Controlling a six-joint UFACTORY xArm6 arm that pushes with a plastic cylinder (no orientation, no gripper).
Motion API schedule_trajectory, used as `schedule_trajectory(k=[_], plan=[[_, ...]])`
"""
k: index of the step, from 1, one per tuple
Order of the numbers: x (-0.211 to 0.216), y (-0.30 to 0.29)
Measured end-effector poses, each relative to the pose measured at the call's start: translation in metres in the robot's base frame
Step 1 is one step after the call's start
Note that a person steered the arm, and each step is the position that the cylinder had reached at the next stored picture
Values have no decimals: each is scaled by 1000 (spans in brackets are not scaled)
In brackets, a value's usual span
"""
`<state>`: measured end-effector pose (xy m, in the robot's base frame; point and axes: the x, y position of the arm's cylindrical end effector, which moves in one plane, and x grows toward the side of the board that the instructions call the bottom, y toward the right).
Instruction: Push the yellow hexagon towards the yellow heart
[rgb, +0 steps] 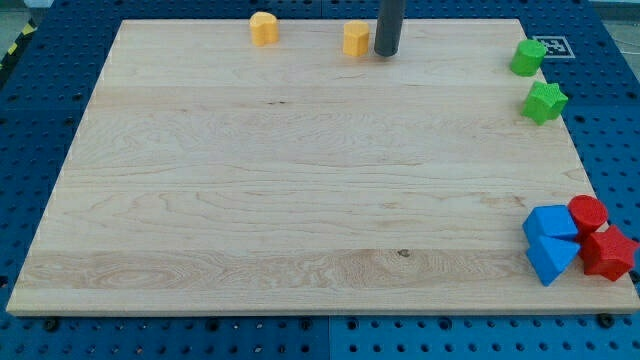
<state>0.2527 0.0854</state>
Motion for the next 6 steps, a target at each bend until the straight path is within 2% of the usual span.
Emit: schedule_trajectory(k=[1,4,6], plan=[[-10,-37],[-23,-82],[-13,-87]])
